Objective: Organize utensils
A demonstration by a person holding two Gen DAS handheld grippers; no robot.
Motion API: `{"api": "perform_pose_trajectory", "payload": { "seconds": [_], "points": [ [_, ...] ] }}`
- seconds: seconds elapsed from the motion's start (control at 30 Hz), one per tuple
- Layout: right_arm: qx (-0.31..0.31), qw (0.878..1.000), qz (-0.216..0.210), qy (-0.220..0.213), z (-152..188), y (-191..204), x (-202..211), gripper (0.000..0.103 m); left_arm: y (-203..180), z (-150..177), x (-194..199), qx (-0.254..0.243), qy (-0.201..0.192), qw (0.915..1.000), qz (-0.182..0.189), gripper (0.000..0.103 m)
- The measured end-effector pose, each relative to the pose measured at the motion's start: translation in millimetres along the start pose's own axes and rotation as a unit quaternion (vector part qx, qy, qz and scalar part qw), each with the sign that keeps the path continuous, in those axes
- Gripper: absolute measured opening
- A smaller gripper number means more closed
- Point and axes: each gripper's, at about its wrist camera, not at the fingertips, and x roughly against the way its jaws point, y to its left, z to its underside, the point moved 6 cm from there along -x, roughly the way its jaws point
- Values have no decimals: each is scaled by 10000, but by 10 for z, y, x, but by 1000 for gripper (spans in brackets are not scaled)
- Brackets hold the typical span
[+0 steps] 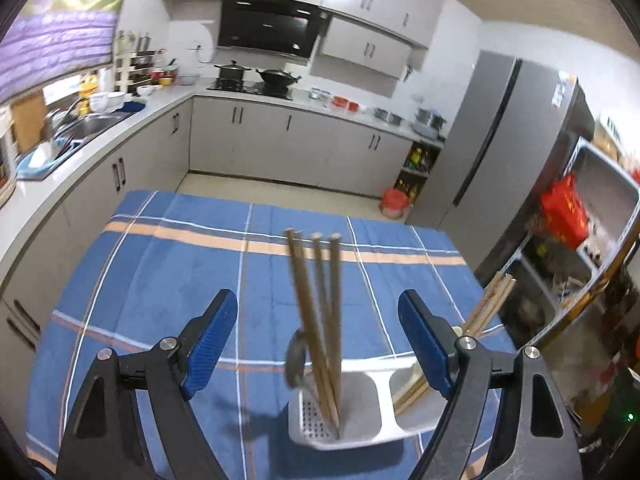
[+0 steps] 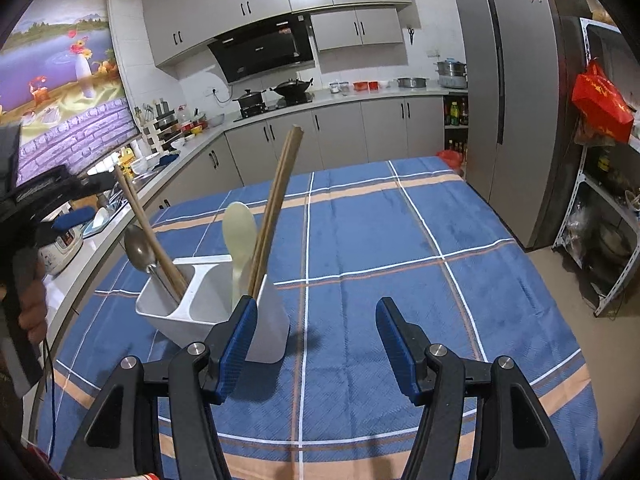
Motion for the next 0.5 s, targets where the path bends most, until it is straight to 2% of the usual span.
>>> {"api": "perform_pose_trajectory", "payload": {
  "seconds": [0.07, 0.1, 0.17, 0.2, 0.23, 0.27, 0.5],
  "points": [
    [-14, 10000, 2, 30, 11, -1, -33, 66, -46, -36, -119, 3, 99, 10000, 12, 81],
    [-21, 10000, -2, 41, 15, -14, -50, 66, -58, -52, -160, 22, 126, 9999, 33, 75],
    [-48, 10000, -1, 55, 20, -54, -80, 66, -100, -50, -258, 38, 294, 9996, 26, 50],
    [-60, 10000, 7, 57, 21, -58, -87, 66, -114, -34, -297, 36, 391, 9992, 28, 25],
    [-75, 10000, 14, 58, 22, -66, -94, 66, -144, -3, -338, 35, 498, 9987, 37, 9],
    [-98, 9999, 20, 61, 24, -84, -101, 66, -153, 19, -359, 42, 546, 9985, 76, 6],
    [-242, 9996, -4, 145, 45, -158, -174, 66, -278, 83, -329, -202, 419, 9989, 97, 6]
  ]
}}
